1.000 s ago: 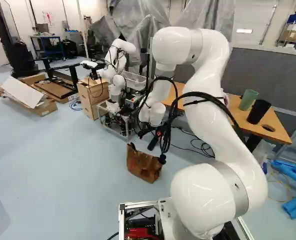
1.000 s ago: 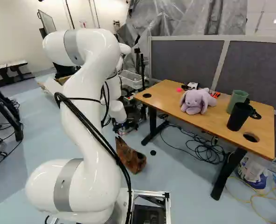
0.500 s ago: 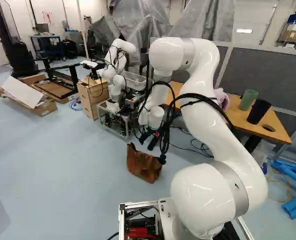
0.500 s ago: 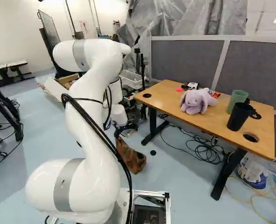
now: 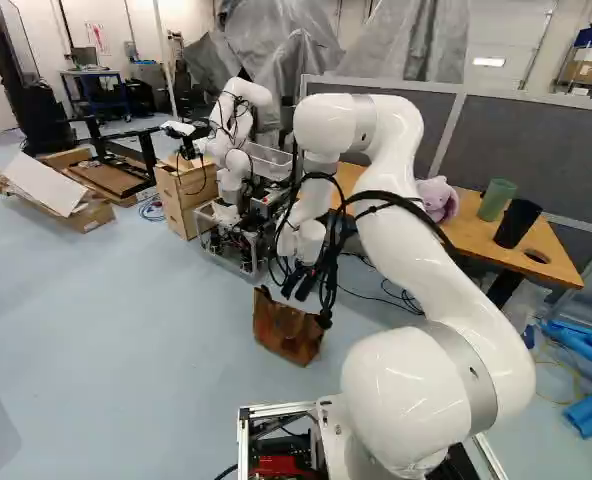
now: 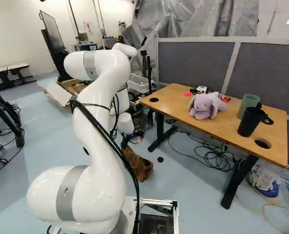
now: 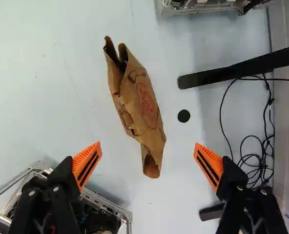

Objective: Pick up the bag on the ground and place it on the table

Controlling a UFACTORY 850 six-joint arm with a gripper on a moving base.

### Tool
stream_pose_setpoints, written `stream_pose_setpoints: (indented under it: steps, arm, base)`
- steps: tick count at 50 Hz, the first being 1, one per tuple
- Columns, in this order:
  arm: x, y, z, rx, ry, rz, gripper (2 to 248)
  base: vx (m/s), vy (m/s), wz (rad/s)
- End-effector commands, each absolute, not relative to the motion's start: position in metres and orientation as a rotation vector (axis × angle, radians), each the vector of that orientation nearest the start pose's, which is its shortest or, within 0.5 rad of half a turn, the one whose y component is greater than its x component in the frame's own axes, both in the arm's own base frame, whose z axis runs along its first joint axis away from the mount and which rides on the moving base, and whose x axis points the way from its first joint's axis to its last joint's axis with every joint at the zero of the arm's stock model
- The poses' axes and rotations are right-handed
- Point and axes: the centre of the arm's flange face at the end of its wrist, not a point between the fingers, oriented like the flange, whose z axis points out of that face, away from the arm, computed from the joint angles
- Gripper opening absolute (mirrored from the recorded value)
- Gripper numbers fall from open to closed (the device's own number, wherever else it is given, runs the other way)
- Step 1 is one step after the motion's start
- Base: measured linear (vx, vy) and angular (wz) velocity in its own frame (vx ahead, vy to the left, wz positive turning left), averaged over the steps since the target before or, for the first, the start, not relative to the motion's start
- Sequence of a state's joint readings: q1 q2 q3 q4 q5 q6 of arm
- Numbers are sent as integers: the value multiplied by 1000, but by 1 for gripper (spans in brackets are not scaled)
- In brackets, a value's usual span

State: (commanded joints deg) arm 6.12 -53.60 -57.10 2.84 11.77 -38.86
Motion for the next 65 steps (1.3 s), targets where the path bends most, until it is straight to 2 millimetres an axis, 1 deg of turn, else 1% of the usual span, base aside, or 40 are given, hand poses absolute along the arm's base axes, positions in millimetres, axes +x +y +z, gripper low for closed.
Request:
stream_pose_setpoints:
  steps: [65]
  arm:
    - [524, 55, -4, -2973, -1154, -304, 247]
  base:
    - [0, 0, 0]
